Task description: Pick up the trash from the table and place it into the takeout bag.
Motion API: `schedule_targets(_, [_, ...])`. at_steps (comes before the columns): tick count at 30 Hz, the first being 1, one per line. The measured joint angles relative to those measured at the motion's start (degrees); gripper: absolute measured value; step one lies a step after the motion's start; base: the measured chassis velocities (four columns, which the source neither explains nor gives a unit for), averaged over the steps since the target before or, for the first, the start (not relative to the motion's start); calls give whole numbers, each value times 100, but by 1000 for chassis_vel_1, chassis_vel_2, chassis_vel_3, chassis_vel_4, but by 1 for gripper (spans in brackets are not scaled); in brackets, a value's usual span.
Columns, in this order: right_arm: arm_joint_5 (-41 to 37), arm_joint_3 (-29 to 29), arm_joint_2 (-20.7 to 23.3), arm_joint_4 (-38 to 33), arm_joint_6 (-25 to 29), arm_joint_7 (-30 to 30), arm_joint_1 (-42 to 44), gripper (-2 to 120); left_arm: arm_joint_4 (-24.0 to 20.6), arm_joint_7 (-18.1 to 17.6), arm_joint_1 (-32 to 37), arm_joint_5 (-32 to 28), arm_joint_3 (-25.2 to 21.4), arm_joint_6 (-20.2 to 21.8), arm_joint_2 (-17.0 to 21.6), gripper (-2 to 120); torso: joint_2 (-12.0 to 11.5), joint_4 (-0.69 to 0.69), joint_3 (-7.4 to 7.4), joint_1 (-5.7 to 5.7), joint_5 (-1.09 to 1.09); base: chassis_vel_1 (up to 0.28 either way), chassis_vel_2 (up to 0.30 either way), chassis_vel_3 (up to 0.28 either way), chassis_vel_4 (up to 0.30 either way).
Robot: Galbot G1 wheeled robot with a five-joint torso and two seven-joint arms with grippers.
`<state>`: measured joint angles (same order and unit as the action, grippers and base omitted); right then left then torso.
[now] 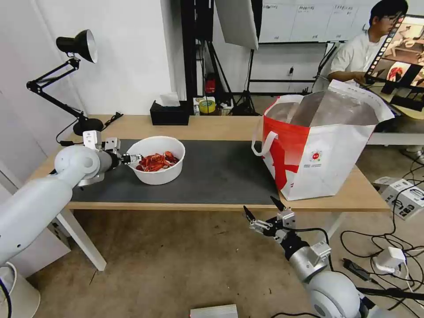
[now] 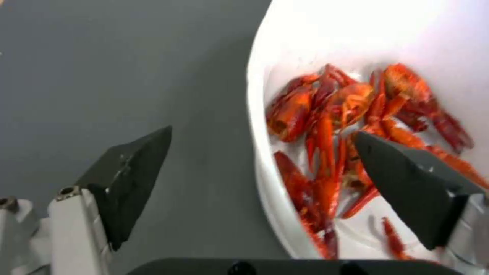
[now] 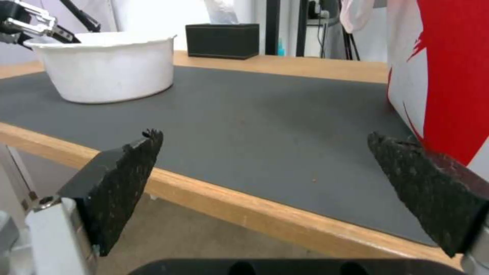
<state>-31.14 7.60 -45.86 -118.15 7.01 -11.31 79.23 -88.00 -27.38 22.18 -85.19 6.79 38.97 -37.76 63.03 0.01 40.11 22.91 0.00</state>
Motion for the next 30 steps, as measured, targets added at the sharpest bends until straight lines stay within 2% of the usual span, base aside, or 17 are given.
schedule_targets(3, [21,12,-3,-14,27,-17,12,100,1,-157,-49,-214,27,-12,-32,84,0,-1,0,0,1,0,0,0,0])
schedule_targets(5, [24,16,-3,-22,30,-19,15,100,1,-167,-61,-228,55,-13,-29,80,0,-1,0,0,1,0,0,0,0])
schedule_targets(7, [27,42,-3,-48,38,-30,33,100,-12,-179,-104,-248,147,-13,10,69,0,-1,0,0,0,0,0,0,0])
schedule_targets(8, [27,42,-3,-48,38,-30,33,100,-12,-179,-104,-248,147,-13,10,69,0,-1,0,0,0,0,0,0,0])
schedule_targets(10, [28,60,1,-66,43,-33,52,100,-30,-180,-155,-269,218,13,52,59,0,0,0,0,1,0,0,0,0])
schedule_targets(11, [28,60,1,-66,43,-33,52,100,-30,-180,-155,-269,218,13,52,59,0,0,0,0,1,0,0,0,0])
schedule_targets(14, [32,83,-1,-90,49,-41,73,100,-57,-180,-213,-286,331,68,116,46,0,-1,0,0,0,0,0,0,0])
schedule_targets(15, [32,83,-1,-90,49,-41,73,100,-57,-180,-213,-286,331,68,116,46,0,-1,0,0,0,0,0,0,0])
schedule_targets(18, [34,91,-6,-103,53,-48,80,100,-91,-180,-234,-320,399,99,157,30,0,-1,0,0,0,0,0,0,0])
schedule_targets(19, [34,91,-6,-103,53,-48,80,100,-91,-180,-234,-320,399,99,157,30,0,-1,0,0,0,0,0,0,0])
schedule_targets(21, [35,98,-24,-102,70,-52,81,100,-122,-181,-198,-319,396,92,158,19,0,-1,0,0,1,0,0,0,0])
schedule_targets(22, [35,98,-24,-102,70,-52,81,100,-122,-181,-198,-319,396,92,158,19,0,-1,0,0,1,0,0,0,0])
schedule_targets(25, [42,114,-88,-72,95,-53,97,100,-167,-181,-92,-309,347,4,128,5,0,-1,0,0,0,0,0,0,0])
schedule_targets(26, [42,114,-88,-72,95,-53,97,100,-167,-181,-92,-309,347,4,128,5,0,-1,0,0,0,0,0,0,0])
schedule_targets(27, [55,115,-105,-69,102,-53,104,100,-183,-189,-73,-309,330,-55,122,0,0,-1,0,0,0,0,0,0,0])
schedule_targets(30, [63,114,-108,-69,105,-53,105,100,-186,-197,-73,-316,307,-100,120,0,0,-1,0,0,0,0,0,0,0])
